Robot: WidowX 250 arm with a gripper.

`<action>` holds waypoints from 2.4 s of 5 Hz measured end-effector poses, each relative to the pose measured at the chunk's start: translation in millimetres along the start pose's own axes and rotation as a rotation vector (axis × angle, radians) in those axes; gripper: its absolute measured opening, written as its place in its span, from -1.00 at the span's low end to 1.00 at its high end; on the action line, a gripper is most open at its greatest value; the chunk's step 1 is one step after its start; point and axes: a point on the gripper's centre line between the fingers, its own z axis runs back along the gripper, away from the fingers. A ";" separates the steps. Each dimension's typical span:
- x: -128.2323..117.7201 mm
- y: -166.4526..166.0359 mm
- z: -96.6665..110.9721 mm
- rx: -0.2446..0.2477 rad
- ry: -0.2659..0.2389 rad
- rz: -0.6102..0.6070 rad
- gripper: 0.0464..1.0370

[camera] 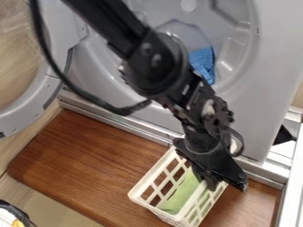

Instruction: Move the white basket from left to the right side

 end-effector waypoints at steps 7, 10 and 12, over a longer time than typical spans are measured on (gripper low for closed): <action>5.8 -23.9 1.0 -0.105 0.027 -0.110 0.93; 25.5 -22.5 66.4 -0.155 0.073 -0.291 0.93; 24.7 -22.2 67.1 -0.159 0.082 -0.299 0.93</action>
